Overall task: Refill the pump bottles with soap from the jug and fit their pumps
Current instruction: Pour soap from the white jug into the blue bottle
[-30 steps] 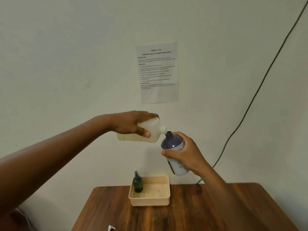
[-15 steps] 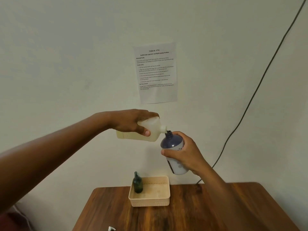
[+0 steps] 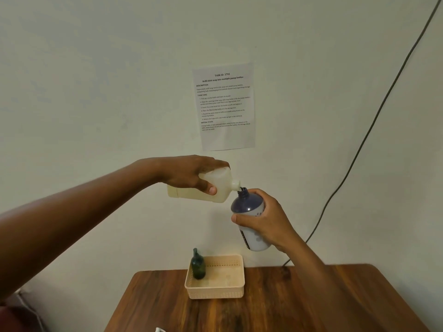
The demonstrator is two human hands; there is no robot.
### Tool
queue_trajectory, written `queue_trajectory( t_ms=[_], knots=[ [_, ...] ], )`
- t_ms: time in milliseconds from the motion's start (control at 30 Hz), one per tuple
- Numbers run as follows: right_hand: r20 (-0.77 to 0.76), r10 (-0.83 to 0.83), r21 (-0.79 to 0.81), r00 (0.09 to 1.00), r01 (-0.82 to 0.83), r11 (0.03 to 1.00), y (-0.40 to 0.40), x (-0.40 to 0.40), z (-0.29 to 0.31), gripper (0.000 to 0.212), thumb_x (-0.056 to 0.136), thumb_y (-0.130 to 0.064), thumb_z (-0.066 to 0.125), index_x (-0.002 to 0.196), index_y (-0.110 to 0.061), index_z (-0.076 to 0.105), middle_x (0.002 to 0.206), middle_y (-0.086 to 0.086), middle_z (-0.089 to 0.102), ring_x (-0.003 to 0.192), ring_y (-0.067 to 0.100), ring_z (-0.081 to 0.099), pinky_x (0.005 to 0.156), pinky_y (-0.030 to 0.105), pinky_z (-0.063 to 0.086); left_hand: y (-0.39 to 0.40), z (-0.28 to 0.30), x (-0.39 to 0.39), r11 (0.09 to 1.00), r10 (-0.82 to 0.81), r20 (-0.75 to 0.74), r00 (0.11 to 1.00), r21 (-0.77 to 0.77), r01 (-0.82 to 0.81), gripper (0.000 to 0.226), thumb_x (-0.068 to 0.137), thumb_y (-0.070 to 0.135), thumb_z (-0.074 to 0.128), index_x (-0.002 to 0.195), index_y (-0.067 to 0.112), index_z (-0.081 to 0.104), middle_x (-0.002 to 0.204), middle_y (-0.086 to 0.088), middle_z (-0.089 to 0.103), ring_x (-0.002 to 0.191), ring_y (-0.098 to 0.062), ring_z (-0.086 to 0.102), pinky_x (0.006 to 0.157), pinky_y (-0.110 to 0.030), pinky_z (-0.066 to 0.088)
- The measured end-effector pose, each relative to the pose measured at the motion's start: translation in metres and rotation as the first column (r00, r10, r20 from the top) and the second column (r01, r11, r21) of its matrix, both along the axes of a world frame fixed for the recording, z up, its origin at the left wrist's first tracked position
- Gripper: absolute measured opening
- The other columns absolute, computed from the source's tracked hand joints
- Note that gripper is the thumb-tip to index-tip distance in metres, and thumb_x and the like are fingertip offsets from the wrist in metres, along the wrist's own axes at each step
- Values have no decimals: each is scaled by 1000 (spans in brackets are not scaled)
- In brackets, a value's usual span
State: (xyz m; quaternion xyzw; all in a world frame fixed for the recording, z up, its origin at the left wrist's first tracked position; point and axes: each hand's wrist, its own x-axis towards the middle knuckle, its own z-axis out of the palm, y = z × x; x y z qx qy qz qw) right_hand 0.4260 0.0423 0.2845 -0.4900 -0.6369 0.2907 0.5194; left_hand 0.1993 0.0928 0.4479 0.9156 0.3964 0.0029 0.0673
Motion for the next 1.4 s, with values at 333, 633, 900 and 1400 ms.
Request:
queue_trajectory(
  t_ms=[333, 633, 900, 1400],
  knots=[
    [-16, 4, 22, 1000, -3, 1000, 0, 0, 3, 58, 70, -49, 86, 119, -39, 56, 112, -17, 64, 100, 10, 64, 77, 20, 56, 7, 1, -3, 1000, 8, 20, 1000, -25, -7, 81, 90, 51, 73, 158, 33, 33, 141, 12, 50, 126, -17, 51, 102, -28, 44],
    [-19, 11, 26, 1000, -11, 1000, 0, -1, 6, 59, 69, -48, 86, 119, -38, 56, 112, -15, 64, 101, 13, 64, 81, 28, 59, 7, 5, -4, 1000, 17, 31, 999, -27, -16, 77, 92, 43, 74, 158, 33, 35, 139, 12, 51, 126, -18, 51, 97, -23, 44],
    [-16, 8, 36, 1000, -7, 999, -2, -3, 8, 56, 67, -51, 86, 114, -42, 56, 107, -21, 64, 97, 9, 65, 73, 18, 55, 4, 10, -4, 1000, 12, 25, 1000, -26, -12, 78, 92, 43, 75, 158, 34, 36, 145, 9, 53, 128, -19, 52, 109, -35, 46],
    [-16, 2, 20, 1000, -1, 1000, -1, -5, 11, 61, 74, -40, 86, 125, -31, 55, 118, -6, 65, 103, 16, 64, 89, 37, 59, 5, 15, -6, 1000, -11, 19, 1000, -25, 11, 74, 91, 44, 76, 155, 38, 38, 139, 11, 57, 124, -18, 55, 102, -30, 48]
  ],
)
